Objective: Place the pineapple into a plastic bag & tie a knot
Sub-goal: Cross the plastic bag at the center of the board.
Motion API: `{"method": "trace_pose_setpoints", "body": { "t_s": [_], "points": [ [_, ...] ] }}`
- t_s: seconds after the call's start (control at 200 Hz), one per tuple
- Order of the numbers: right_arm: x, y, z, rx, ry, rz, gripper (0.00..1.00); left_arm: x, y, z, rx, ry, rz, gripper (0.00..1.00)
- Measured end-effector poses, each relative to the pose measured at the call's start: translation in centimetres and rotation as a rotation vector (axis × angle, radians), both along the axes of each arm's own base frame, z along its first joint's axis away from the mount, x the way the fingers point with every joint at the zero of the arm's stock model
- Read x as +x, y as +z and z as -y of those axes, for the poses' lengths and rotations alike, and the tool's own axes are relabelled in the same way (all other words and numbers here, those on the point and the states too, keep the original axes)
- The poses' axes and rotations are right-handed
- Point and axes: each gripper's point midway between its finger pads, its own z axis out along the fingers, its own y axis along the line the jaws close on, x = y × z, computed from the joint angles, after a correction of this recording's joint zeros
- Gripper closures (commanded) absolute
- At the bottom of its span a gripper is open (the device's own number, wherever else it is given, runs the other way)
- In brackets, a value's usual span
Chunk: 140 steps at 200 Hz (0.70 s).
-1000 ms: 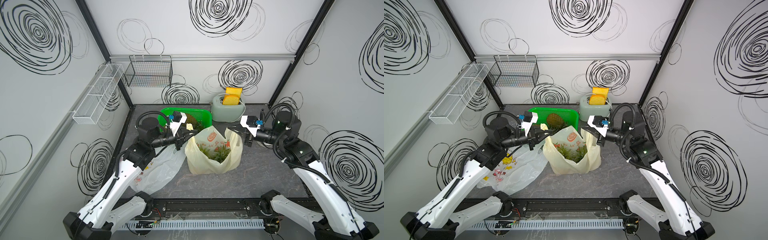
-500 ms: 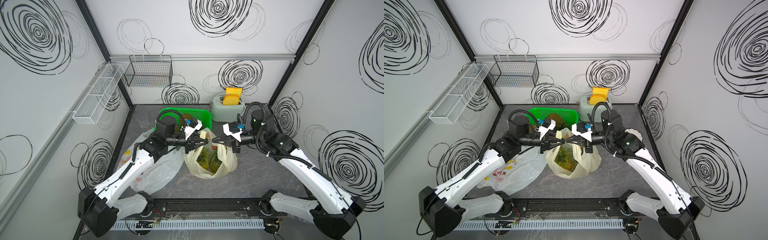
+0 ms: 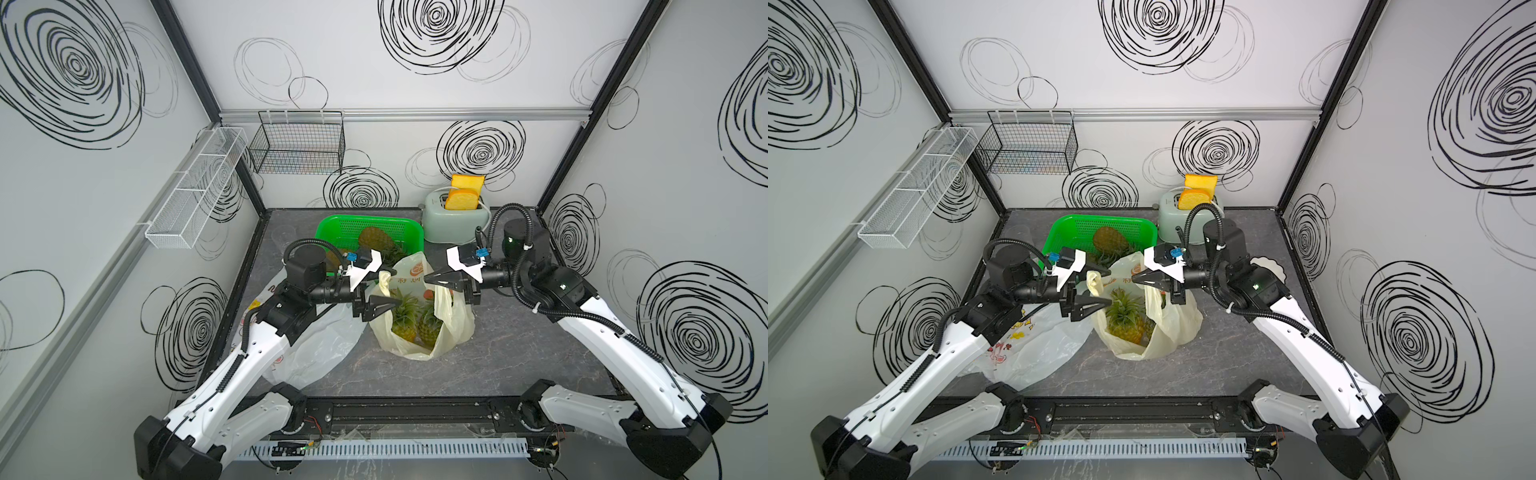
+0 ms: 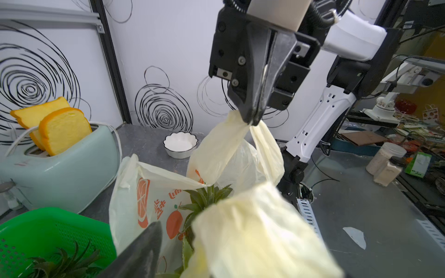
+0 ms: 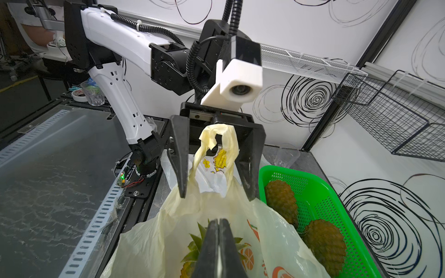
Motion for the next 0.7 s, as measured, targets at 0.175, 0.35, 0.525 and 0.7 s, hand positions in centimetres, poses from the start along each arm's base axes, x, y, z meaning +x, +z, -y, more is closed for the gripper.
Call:
{"method": "trace_pose_setpoints", "body": {
  "t_s": [0.175, 0.35, 0.525, 0.7],
  "points": [
    [0.0, 0.0, 0.0, -0.001, 0.002, 0.002, 1.00, -1.1, -0.5, -0.5, -0.028, 0.003, 0.051, 0.02],
    [-0.2, -0.1, 0.0, -0.004, 0.011, -0.008, 1.00, -1.2, -1.0, -0.8, -0.059, 0.022, 0.108, 0.14],
    [-0.7, -0.1, -0.2, -0.010, 0.040, -0.026, 1.00, -0.6, -1.2, -0.4, -0.074, 0.030, 0.134, 0.53],
    [-1.2, -0.2, -0.8, -0.021, 0.082, -0.046, 1.00, -0.2, -1.3, 0.3, -0.080, 0.022, 0.148, 0.70]
  ]
}}
